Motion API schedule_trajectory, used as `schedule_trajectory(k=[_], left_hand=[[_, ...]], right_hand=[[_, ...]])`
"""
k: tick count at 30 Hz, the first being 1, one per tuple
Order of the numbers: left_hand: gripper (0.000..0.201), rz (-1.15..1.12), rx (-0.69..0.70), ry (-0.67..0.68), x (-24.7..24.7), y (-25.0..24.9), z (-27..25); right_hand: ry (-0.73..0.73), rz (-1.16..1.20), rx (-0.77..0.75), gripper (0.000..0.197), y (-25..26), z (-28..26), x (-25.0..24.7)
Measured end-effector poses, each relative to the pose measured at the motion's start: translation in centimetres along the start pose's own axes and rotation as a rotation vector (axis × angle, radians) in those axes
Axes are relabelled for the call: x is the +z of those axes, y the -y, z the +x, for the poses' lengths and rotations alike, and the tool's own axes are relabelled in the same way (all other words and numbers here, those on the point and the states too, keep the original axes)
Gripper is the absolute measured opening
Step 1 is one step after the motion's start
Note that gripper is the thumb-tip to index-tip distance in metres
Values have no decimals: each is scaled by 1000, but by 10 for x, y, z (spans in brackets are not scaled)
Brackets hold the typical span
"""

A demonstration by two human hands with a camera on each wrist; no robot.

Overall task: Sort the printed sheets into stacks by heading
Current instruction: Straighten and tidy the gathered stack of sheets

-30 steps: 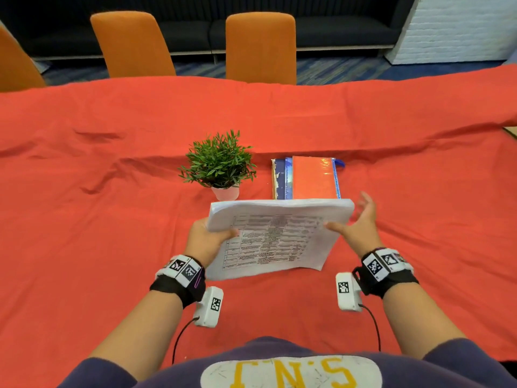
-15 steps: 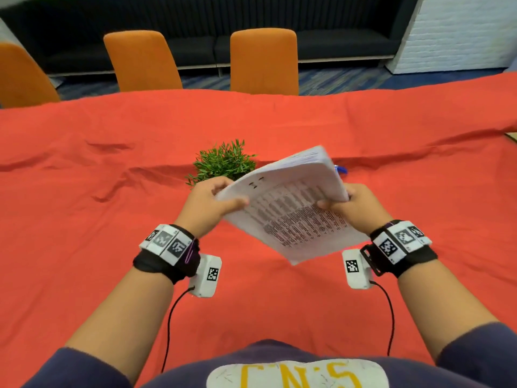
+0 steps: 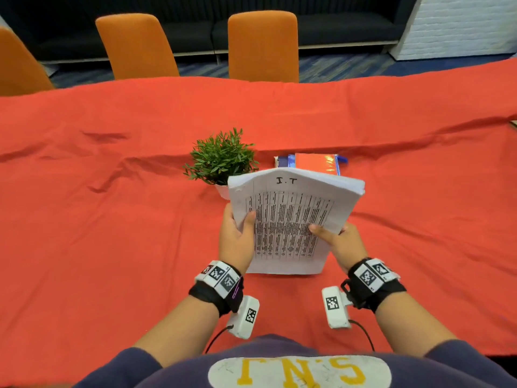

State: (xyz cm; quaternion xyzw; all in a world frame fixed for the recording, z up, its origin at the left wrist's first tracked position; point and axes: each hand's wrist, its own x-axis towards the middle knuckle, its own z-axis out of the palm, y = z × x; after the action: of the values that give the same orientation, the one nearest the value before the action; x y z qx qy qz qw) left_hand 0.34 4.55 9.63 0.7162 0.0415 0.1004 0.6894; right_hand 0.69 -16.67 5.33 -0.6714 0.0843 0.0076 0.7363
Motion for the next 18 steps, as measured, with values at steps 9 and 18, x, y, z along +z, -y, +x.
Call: schedule_trajectory(k=[9,18], left_hand=[[31,-29,-67,-51,-2,26,-8],[28,-41,119,-124,19,-5,1]], right_hand=[[27,-49,45,20,-19,-4,2],[-58,-63,-174,24,9,4,18]])
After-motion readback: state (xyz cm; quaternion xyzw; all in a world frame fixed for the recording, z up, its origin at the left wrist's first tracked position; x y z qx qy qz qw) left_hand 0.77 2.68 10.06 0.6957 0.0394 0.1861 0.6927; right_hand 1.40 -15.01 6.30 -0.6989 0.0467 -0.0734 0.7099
